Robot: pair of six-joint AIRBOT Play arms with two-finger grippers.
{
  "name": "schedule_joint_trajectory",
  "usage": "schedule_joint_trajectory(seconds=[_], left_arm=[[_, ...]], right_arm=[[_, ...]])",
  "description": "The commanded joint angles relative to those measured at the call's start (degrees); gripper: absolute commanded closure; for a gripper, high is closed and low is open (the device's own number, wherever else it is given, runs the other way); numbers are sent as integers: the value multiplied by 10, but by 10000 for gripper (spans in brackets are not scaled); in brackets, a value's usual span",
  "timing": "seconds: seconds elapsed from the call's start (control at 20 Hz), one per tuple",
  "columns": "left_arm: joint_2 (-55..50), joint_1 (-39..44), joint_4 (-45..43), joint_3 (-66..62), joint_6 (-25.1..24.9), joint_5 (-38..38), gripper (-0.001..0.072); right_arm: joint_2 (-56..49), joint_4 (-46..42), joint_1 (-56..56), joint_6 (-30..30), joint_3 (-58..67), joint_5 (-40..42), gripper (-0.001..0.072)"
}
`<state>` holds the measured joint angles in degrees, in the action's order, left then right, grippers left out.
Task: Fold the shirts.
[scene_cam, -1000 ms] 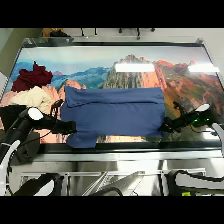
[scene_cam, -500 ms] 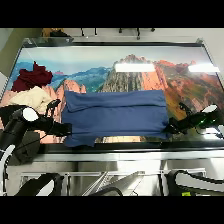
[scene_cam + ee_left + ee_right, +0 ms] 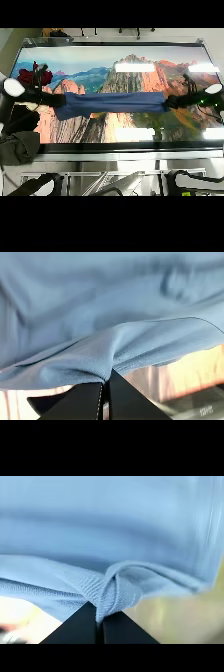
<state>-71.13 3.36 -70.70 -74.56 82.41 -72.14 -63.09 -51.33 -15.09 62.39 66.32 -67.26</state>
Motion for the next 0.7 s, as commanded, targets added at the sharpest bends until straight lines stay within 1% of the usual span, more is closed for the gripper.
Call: schedule_joint_trajectory(seconds=[0.0,0.15,0.3,0.35,0.4,0.45,0.5,0.55,0.65], left_arm=[[-119,23,1,-131,-26,13,689],[-227,29,-3,-204,-30,40,689],[-318,29,-2,-263,-31,31,689],[-344,30,0,-281,-31,32,688],[-366,33,-1,-297,-31,33,684],[-386,33,-1,-316,-31,28,480],[-404,33,-2,-338,-28,16,29],[-416,31,-2,-357,-22,5,17],[-433,28,-2,-397,-15,-30,17]], right_arm=[[-63,8,31,-12,47,77,697],[-123,8,32,-20,47,135,697],[-144,8,32,-42,48,150,684],[-143,5,31,-42,50,150,596],[-140,-10,29,-41,59,149,471],[-137,-26,26,-41,72,145,406],[-134,-43,21,-36,83,143,305],[-132,-56,12,-25,96,143,170],[-138,-54,-9,0,103,143,156]])
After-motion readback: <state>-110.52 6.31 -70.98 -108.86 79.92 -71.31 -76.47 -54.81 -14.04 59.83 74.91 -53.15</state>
